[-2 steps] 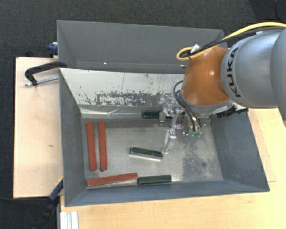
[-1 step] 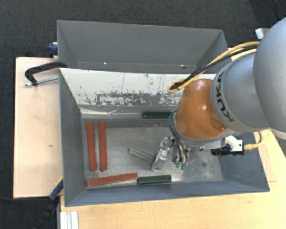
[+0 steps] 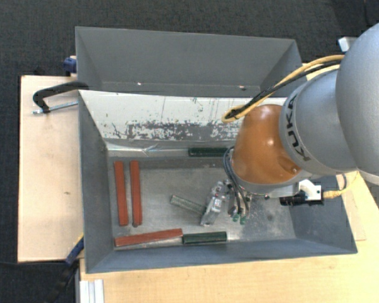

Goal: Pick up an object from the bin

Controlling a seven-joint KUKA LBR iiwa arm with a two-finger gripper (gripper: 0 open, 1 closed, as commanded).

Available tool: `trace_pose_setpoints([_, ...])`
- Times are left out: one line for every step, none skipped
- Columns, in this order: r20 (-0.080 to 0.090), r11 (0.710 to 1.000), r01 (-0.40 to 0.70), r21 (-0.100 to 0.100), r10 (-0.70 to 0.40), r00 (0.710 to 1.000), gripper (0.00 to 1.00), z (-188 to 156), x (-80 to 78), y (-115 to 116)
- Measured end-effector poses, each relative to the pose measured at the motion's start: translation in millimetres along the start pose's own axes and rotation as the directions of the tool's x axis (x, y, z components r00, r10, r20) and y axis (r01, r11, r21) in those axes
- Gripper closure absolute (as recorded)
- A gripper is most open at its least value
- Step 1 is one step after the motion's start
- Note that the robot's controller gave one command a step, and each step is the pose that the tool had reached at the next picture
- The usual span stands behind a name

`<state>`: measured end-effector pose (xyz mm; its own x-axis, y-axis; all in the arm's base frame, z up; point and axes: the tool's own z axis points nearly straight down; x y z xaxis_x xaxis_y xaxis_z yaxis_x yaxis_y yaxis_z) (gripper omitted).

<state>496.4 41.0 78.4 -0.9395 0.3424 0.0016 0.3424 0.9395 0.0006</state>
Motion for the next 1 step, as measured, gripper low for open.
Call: trace_pose_setpoints([0.006, 0.996, 0.091, -0.002, -0.091, 0.996, 1.00, -145.1, -7.3, 6.9])
